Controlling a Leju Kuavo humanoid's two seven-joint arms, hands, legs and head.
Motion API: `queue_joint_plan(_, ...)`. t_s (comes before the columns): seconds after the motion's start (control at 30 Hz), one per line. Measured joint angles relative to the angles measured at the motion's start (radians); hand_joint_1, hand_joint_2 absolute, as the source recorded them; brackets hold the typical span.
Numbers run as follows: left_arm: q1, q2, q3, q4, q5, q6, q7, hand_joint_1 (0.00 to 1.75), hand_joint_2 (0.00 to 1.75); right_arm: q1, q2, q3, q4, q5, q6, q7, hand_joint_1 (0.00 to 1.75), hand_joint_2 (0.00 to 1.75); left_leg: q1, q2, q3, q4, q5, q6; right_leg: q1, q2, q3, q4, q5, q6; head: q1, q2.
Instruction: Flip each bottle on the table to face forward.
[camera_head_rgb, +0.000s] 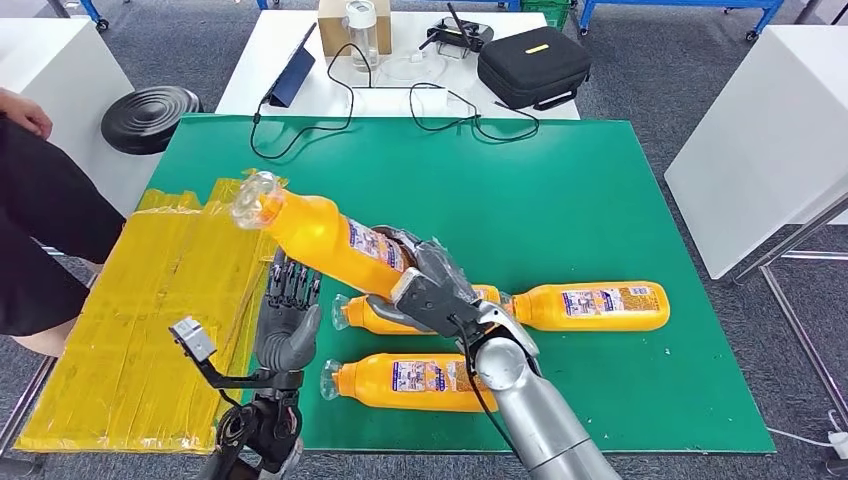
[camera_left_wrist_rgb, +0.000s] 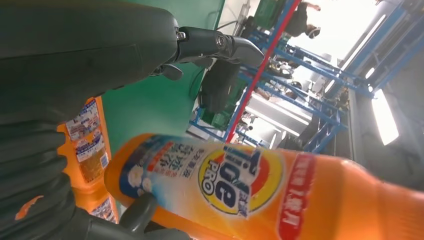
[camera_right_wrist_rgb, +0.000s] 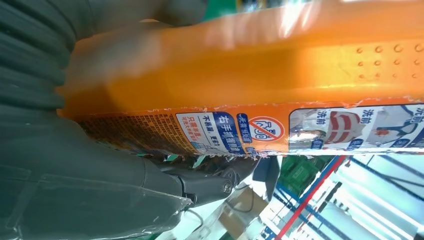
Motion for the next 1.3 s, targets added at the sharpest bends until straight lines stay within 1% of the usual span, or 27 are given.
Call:
queue_joint_plan(0.17,-0.027,0.004,-0.029,0.024,0.013,0.012,0.002,0.0,1.75,-0.017,0.034,0.012,0.034,0.011,-0.005,0.01,1.75,1.75,0.0,0.0,0.0,0.0,0.0,0.0,0.0,0.0,0.0,0.0,0.0,0.0,0.0,0.0)
queue_joint_plan(0.37,-0.036,0.006,-0.048,0.026,0.025,0.034,0.014,0.0,1.75,-0.032,0.065,0.04,0.103,0.037,-0.01,0.019,1.75,1.75,0.0,0.0,0.0,0.0,0.0,0.0,0.0,0.0,-0.001,0.0,0.0,0.0,0.0,0.0)
queue_joint_plan(0.5,-0.037,0.007,-0.05,0.026,0.026,0.035,0.018,0.0,1.75,-0.038,0.074,0.051,0.136,0.046,-0.012,0.023,1.75,1.75,0.0,0.0,-0.001,0.0,0.0,0.0,0.0,0.0,-0.001,0.0,0.0,0.0,0.0,0.0)
queue_joint_plan(0.7,-0.037,0.008,-0.052,0.026,0.034,0.044,0.034,0.0,1.75,-0.063,0.087,0.076,0.221,0.105,-0.041,0.054,1.75,1.75,0.0,0.0,-0.001,0.0,0.0,0.0,0.0,0.0,-0.001,0.0,0.0,0.0,0.0,0.0)
queue_joint_plan(0.87,-0.03,0.012,-0.044,0.026,0.043,0.06,0.047,0.0,1.75,-0.083,0.104,0.111,0.31,0.147,-0.067,0.052,1.75,1.75,0.0,0.001,-0.001,0.0,0.0,0.0,0.0,0.001,-0.002,0.0,0.0,0.0,0.0,0.0)
queue_joint_plan(0.97,-0.025,0.014,-0.038,0.027,0.047,0.067,0.053,0.0,1.75,-0.088,0.111,0.131,0.338,0.158,-0.07,0.052,1.75,1.75,0.0,0.002,-0.001,0.0,0.0,0.0,0.0,0.001,-0.003,0.0,0.0,0.0,0.0,0.0)
queue_joint_plan(1.03,-0.023,0.015,-0.035,0.029,0.047,0.07,0.053,0.21,1.75,-0.09,0.115,0.144,0.349,0.162,-0.07,0.052,1.75,1.75,0.0,0.002,-0.001,0.0,0.0,0.0,0.0,0.001,-0.003,0.0,0.0,0.0,0.0,0.0)
queue_joint_plan(1.07,-0.023,0.015,-0.032,0.03,0.047,0.072,0.053,0.57,1.75,-0.091,0.117,0.151,0.354,0.164,-0.07,0.054,1.75,1.75,0.0,0.002,-0.001,0.0,0.0,0.0,0.0,0.001,-0.003,0.0,0.0,0.0,0.0,0.0)
queue_joint_plan(1.1,-0.022,0.015,-0.03,0.031,0.046,0.074,0.053,0.97,1.75,-0.092,0.118,0.158,0.358,0.165,-0.07,0.056,1.75,1.75,0.0,0.003,-0.001,0.0,0.0,0.0,0.0,0.001,-0.003,0.0,0.0,0.0,0.0,0.0)
queue_joint_plan(1.17,-0.021,0.015,-0.025,0.032,0.042,0.077,0.053,1.64,1.75,-0.094,0.121,0.169,0.362,0.165,-0.07,0.063,1.75,1.75,0.0,0.003,-0.001,0.0,0.0,0.0,0.0,0.001,-0.004,0.0,0.0,0.0,0.0,0.0)
queue_joint_plan(1.2,-0.021,0.015,-0.022,0.032,0.039,0.078,0.053,1.71,1.75,-0.095,0.123,0.173,0.363,0.164,-0.07,0.067,1.75,1.75,0.0,0.003,-0.001,0.0,0.0,0.0,0.0,0.001,-0.004,0.0,0.0,0.0,0.0,0.0)
queue_joint_plan(1.23,-0.021,0.015,-0.02,0.032,0.037,0.079,0.053,1.75,1.75,-0.097,0.124,0.176,0.365,0.163,-0.07,0.069,1.75,1.75,0.0,0.003,-0.001,0.0,0.0,0.0,0.0,0.001,-0.004,0.0,0.0,0.0,0.0,0.0)
queue_joint_plan(1.3,-0.02,0.014,-0.016,0.032,0.033,0.08,0.053,1.75,1.75,-0.1,0.125,0.18,0.369,0.16,-0.069,0.072,1.75,1.75,0.0,0.003,-0.001,0.0,0.0,0.0,0.0,0.001,-0.004,0.0,0.0,0.0,0.0,0.0)
